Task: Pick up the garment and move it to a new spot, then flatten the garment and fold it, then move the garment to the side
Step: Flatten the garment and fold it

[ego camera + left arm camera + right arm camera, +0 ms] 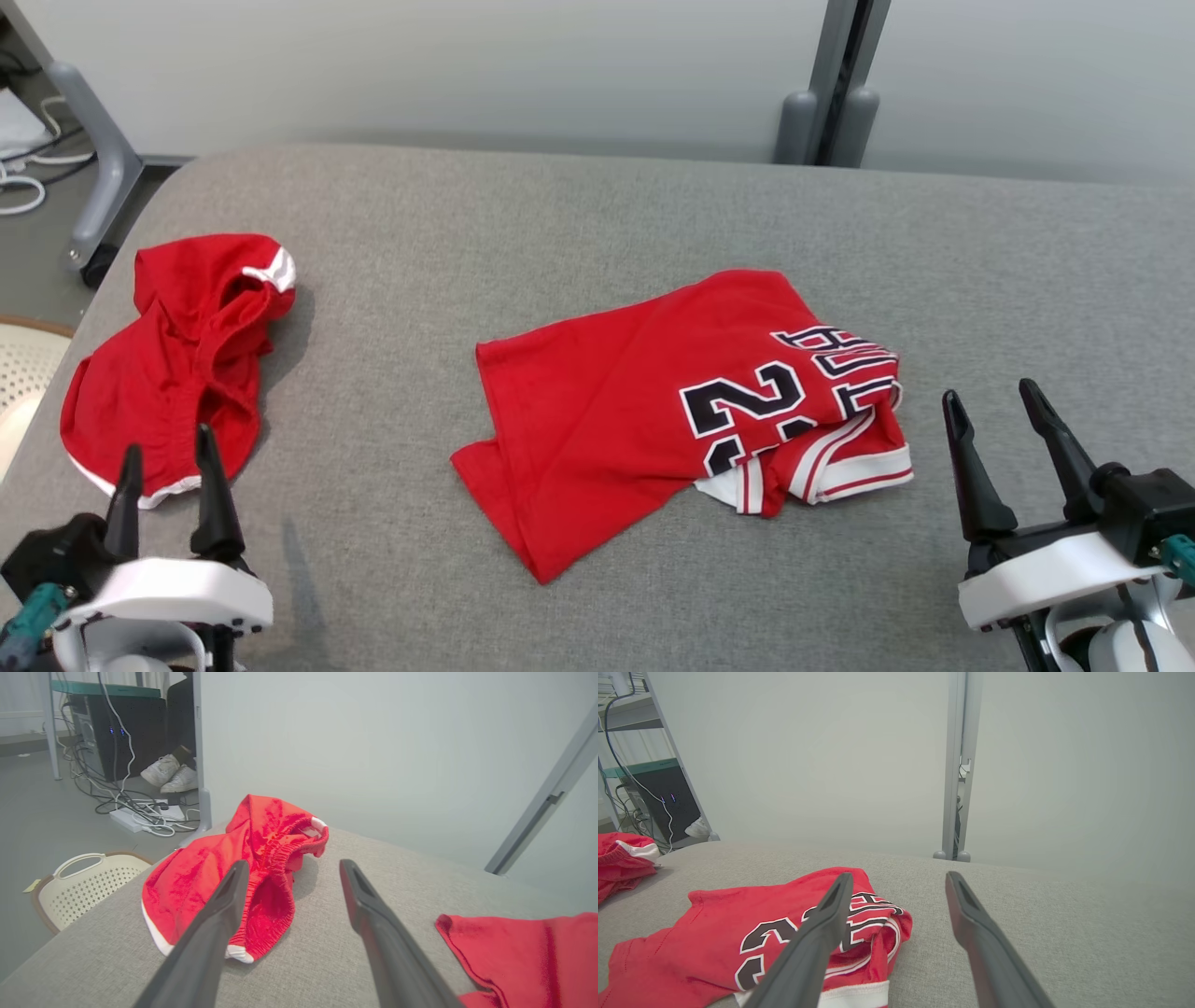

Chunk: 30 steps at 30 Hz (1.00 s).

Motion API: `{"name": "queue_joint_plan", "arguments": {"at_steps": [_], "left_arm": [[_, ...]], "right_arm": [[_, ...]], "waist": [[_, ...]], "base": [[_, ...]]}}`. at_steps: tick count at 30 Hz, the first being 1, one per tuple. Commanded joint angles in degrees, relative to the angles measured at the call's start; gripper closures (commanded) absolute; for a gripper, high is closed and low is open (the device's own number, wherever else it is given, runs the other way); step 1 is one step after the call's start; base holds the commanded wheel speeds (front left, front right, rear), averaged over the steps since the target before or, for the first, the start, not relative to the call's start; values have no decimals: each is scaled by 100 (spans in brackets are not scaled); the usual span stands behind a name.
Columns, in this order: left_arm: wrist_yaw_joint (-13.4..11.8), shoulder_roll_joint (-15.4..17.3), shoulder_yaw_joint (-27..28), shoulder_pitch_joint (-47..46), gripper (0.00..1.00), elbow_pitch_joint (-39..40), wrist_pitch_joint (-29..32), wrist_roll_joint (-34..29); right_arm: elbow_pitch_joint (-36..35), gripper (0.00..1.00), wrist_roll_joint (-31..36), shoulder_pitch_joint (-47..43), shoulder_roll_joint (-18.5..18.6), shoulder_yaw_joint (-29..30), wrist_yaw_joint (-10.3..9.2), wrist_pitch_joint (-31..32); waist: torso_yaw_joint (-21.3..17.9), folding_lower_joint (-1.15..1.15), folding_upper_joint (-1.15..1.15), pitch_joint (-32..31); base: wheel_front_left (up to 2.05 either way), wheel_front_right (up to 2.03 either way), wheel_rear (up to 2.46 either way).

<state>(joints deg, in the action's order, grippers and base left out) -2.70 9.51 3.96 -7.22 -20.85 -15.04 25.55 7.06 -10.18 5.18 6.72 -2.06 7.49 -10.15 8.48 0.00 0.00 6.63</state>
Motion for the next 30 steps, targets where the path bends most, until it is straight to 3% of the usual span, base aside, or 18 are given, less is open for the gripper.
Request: {"name": "queue_joint_plan", "arguments": {"at_steps": [1,15,30], "left_arm": [[-57,26,-71,123,0,156,67,-110],[-426,-70,-567,1522,0,2019,914,-397],[-632,38,-895,1469,0,2076,1002,-867]], "right_arm": [[20,0,11,-76,-3,37,1,-10],[98,0,89,-433,-119,86,1,57],[32,0,137,-562,-26,-3,1,214]], "waist": [[-92,0,0,-148],[-747,0,0,-694],[-1271,0,0,-847]], "base": [[0,0,0],[0,0,0],[0,0,0]]}}
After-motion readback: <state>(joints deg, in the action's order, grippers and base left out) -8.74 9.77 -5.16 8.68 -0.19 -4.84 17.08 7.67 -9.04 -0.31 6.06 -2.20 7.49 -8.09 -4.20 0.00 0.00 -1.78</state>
